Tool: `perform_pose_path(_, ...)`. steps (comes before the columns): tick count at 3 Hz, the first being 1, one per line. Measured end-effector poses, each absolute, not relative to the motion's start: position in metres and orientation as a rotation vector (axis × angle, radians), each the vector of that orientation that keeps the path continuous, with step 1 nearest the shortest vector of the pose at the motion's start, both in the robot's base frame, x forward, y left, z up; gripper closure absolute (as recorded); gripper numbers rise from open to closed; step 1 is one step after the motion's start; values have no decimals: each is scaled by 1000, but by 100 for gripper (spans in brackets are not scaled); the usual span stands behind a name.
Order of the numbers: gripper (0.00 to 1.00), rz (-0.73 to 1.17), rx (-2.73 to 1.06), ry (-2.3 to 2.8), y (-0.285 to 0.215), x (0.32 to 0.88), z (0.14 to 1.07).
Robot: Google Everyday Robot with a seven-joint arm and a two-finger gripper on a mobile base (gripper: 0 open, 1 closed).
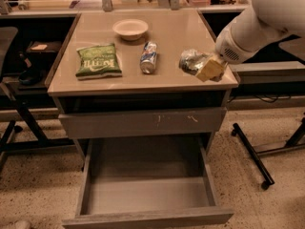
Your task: Pick redbull can from middle drawer and place on counter
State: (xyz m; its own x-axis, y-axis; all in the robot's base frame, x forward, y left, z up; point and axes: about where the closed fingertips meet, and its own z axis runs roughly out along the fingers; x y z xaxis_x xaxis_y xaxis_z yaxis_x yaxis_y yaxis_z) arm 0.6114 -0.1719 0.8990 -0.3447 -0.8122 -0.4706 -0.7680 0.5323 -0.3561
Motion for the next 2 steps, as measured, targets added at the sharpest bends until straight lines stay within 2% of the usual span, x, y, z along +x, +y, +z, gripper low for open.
perform_pose_path(2, 100, -88, -1248, 2168, -166, 690, 913)
